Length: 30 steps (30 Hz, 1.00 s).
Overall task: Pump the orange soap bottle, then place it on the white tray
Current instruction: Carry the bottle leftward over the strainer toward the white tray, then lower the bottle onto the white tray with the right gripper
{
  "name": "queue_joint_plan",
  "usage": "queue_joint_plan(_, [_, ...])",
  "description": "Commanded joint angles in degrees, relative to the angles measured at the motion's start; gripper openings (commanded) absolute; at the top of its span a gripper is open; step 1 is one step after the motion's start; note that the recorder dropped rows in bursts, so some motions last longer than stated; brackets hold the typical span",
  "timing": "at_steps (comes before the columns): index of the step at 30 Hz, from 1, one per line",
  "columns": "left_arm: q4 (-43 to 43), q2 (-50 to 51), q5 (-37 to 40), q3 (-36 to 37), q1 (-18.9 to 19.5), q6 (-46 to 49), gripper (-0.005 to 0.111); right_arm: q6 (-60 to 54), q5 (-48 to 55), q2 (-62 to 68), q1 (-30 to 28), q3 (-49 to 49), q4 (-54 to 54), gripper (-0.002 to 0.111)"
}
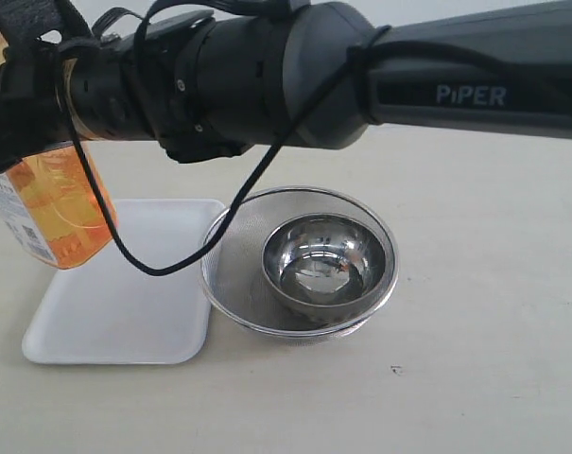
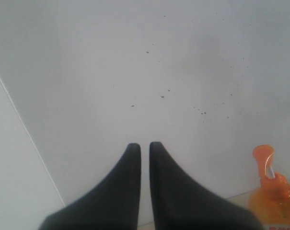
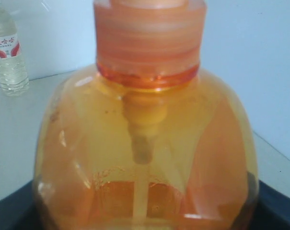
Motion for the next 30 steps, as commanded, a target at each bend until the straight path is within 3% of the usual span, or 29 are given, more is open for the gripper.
queue_joint_plan(1, [0.0, -0.3, -0.6, 0.3, -0.1, 0.0, 0.005, -0.3, 2.7, -1.6, 0.0, -1.6, 0.5, 0.0])
queue_joint_plan(12, [0.0, -0.3, -0.6, 0.3, -0.1, 0.0, 0.005, -5.0, -1.5, -1.6, -0.2, -1.6, 0.0, 0.0])
queue_joint_plan(30, [0.0, -0.3, -0.6, 0.3, -0.1, 0.0, 0.005, -1.1, -6.3, 1.0, -4.7, 1.0, -4.6, 0.0])
